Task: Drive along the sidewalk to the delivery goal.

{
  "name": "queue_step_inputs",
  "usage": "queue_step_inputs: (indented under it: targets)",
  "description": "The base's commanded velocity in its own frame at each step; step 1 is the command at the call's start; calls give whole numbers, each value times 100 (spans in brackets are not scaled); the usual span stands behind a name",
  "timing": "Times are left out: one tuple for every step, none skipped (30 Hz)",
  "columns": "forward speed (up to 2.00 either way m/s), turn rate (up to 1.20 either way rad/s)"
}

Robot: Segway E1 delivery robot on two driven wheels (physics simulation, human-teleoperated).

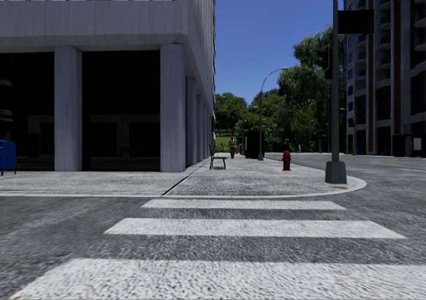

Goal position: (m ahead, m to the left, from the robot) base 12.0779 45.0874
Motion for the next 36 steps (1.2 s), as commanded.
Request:
queue_step_inputs:
  targets:
    - [200,0]
    - [200,0]
    - [200,0]
    - [200,0]
    - [200,0]
    - [200,0]
    - [200,0]
    - [200,0]
    - [200,0]
    - [200,0]
    - [200,0]
    - [200,0]
    - [200,0]
    - [200,0]
    - [200,0]
    - [200,0]
    - [200,0]
    - [200,0]
    - [200,0]
    - [200,0]
    - [200,0]
    - [200,0]
    - [200,0]
    - [200,0]
    - [200,0]
    - [200,0]
    - [200,0]
    - [200,0]
    - [200,0]
    - [200,0]
    - [200,0]
    - [200,0]
    - [200,0]
    - [200,0]
    - [200,0]
    - [200,0]
